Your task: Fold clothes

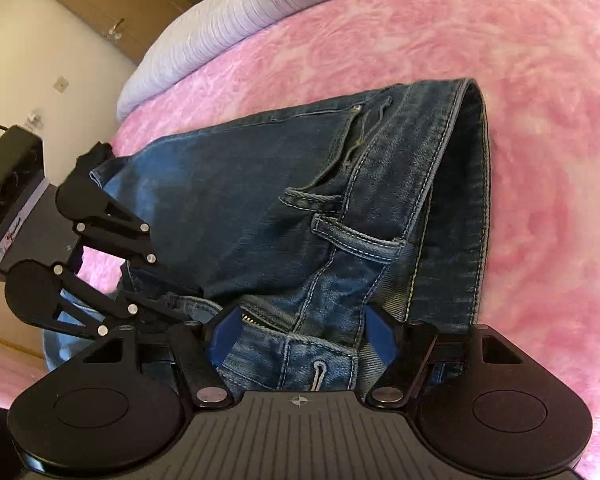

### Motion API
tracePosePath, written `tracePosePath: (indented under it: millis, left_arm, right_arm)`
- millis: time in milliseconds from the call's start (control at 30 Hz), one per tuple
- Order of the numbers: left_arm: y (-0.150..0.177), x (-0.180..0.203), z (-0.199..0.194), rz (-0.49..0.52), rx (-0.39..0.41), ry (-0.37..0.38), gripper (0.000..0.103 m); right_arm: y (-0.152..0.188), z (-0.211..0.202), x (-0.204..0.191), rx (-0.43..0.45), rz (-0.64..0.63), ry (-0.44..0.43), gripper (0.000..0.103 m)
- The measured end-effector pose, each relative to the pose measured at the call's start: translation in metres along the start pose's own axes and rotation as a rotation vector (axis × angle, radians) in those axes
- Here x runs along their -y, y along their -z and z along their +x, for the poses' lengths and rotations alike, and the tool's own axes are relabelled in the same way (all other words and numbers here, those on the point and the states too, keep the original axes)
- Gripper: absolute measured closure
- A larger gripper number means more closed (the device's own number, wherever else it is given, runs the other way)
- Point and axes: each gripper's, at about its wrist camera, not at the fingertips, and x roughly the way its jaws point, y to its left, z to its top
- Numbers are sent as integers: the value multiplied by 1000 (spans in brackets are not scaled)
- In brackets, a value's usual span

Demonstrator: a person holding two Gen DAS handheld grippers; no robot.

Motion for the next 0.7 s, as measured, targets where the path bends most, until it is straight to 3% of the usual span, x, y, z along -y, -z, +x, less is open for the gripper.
tracePosePath:
  millis: [33, 67, 133, 233, 333, 433, 533, 600, 700]
  left_arm:
    - [2, -1, 0, -4, 0, 2, 88]
    - [4, 1, 0, 2, 2, 2, 88]
    - [6, 8, 0, 43, 12, -5, 88]
    - [2, 25, 7, 88, 27, -8, 88]
    - [-12, 28, 27, 62, -8, -11, 88]
    - [-13, 24, 43, 44, -44, -3, 84]
    - [-6, 13, 32, -16, -39, 30, 81]
    - [3, 7, 15, -58, -23, 33, 80]
    - [29, 1, -22, -130, -2, -20, 82]
  right_arm:
    - [-1, -1, 6, 6, 53, -17, 56]
    - [-3, -4, 10, -4, 82, -20, 94]
    - [-6, -13, 15, -30, 123, -19, 95]
    - [-14, -45, 1, -13, 83, 42, 96]
    - [-15, -71, -9, 11, 38, 123, 96]
    - [-2, -60, 0, -24, 29, 193, 96]
    - [5, -47, 13, -17, 68, 211, 94]
    - [4, -51, 10, -6, 69, 227, 84]
    - [3, -67, -9, 1, 27, 308, 66]
